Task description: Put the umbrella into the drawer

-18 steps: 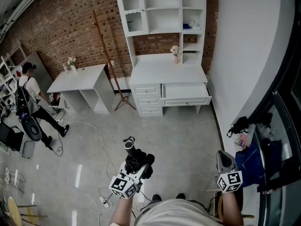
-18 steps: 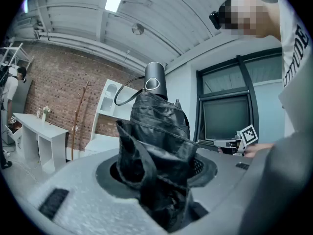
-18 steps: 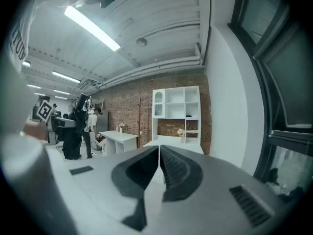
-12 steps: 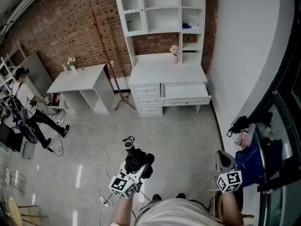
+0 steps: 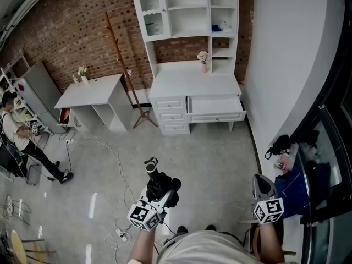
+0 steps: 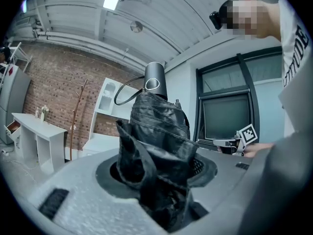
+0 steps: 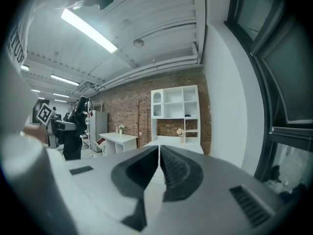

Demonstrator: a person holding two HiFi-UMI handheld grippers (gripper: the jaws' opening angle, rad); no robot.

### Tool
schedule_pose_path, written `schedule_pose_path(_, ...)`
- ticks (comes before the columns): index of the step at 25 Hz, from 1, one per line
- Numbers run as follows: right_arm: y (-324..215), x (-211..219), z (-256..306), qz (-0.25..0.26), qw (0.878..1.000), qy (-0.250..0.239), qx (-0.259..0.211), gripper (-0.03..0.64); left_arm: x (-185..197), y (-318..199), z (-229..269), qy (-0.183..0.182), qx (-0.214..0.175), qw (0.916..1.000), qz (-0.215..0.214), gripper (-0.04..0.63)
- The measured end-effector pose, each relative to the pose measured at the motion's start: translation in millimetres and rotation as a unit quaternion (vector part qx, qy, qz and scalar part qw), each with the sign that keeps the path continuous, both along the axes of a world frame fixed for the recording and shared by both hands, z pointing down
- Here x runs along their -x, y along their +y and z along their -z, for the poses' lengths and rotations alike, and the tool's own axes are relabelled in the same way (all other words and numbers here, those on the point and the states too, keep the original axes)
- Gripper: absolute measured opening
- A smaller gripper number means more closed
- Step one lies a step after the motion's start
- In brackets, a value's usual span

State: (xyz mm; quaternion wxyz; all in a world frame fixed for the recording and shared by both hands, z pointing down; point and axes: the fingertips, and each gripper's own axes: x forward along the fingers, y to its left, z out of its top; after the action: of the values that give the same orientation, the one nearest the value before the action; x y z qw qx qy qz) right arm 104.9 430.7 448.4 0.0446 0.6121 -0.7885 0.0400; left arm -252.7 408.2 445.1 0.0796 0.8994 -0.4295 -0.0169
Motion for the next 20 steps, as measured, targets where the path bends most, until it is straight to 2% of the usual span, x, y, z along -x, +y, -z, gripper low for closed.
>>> schedule_pose_path(7, -3.3, -18.3, -4.6, 0.001, 1.0, -0.003, 0.005, 0.034, -16.8, 2.7, -1.1, -0.003, 0.001, 1.0, -0.001, 0.249)
schedule_pose_path(20, -10.1, -46.6, -23.3, 0.045, 0.999, 0.0, 0.019, 0.034, -56.3, 14.6, -13.4, -0.003, 0.007, 0.9996, 0.026, 0.249)
